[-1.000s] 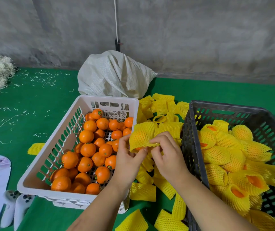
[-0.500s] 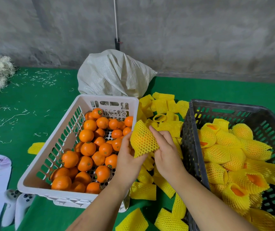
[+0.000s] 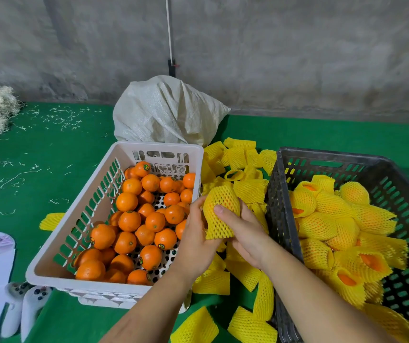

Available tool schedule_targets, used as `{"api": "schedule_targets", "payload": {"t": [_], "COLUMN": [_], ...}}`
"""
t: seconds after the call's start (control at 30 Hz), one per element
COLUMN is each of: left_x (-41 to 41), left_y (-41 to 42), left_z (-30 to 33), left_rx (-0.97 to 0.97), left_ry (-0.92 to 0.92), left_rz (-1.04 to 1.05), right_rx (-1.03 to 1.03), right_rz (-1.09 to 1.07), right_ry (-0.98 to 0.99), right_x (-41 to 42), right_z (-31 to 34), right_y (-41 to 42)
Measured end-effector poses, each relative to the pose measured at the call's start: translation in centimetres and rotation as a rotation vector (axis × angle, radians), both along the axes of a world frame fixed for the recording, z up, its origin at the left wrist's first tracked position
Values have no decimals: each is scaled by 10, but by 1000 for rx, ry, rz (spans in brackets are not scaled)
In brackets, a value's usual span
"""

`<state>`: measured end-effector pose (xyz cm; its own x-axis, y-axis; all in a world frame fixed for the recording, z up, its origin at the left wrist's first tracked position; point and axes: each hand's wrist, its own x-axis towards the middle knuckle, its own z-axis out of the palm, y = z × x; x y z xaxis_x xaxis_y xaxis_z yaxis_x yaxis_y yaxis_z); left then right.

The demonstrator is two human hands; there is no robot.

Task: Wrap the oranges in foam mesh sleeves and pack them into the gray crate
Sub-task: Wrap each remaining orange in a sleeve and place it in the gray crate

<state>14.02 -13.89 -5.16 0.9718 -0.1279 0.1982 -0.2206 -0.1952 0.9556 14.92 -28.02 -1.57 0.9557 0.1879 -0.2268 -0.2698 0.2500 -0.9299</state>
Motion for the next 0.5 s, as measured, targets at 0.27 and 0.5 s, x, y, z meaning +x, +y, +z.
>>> {"api": "schedule_targets", "payload": {"t": [0.27, 0.5], "left_x": [-2, 18], "left_y": [-3, 58], "left_z": [4, -13], "left_rx": [210, 332], "left_ry": [-50, 27], "left_rz": [-56, 56], "right_rx": [5, -482], "right_rz": [-201, -558], "right_ry": [115, -194], "right_x": [4, 14], "right_z": [13, 44], "right_y": [-11, -103]}}
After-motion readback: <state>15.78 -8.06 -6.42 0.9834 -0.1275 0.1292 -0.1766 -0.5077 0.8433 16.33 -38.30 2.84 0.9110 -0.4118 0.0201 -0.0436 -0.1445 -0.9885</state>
